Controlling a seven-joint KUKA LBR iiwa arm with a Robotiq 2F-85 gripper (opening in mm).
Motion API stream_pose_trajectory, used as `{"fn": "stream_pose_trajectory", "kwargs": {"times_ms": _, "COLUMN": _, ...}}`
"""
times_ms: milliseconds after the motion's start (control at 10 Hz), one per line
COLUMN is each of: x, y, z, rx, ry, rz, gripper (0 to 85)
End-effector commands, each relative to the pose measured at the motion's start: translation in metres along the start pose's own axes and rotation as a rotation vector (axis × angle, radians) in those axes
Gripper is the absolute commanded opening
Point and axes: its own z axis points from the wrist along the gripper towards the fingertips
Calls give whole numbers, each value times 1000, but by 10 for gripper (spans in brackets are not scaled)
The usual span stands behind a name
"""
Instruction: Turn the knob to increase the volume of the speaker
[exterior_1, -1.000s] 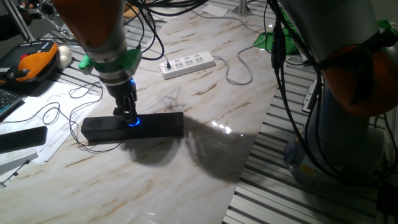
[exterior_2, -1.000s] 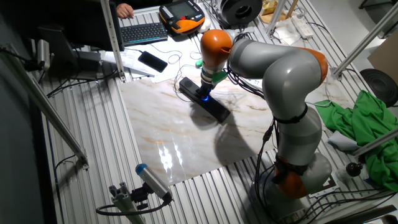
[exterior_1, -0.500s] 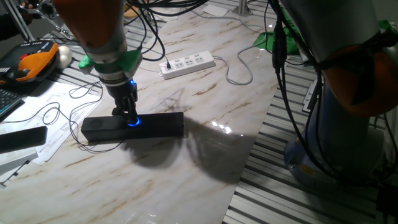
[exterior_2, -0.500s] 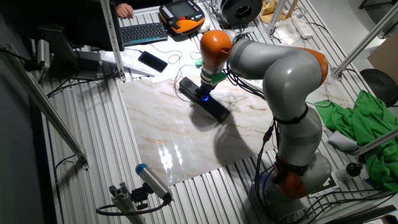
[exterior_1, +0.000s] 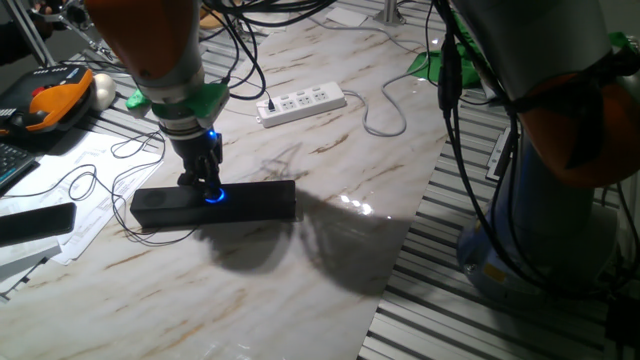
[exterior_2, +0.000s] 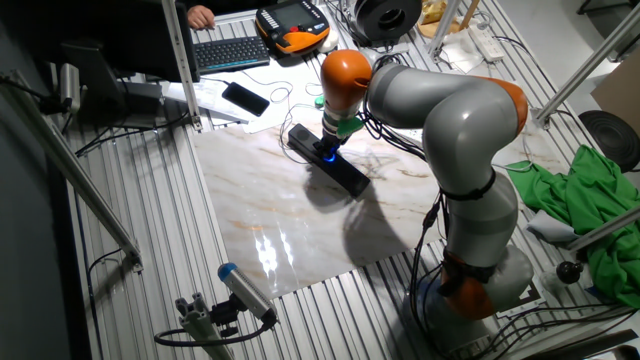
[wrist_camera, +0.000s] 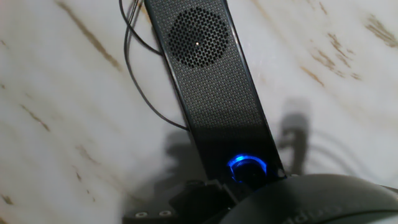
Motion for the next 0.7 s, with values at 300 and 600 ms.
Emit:
{"fn": "stream_pose_trajectory", "kwargs": {"times_ms": 300, "x": 0, "y": 1, "z": -1, "rx": 27, "ry": 7, "rz": -16, "gripper": 340}}
{"fn": "stream_pose_trajectory", "kwargs": {"times_ms": 600, "x": -1, "y": 2, "z": -2, "rx": 54, "ry": 21, "rz": -74, "gripper": 510}}
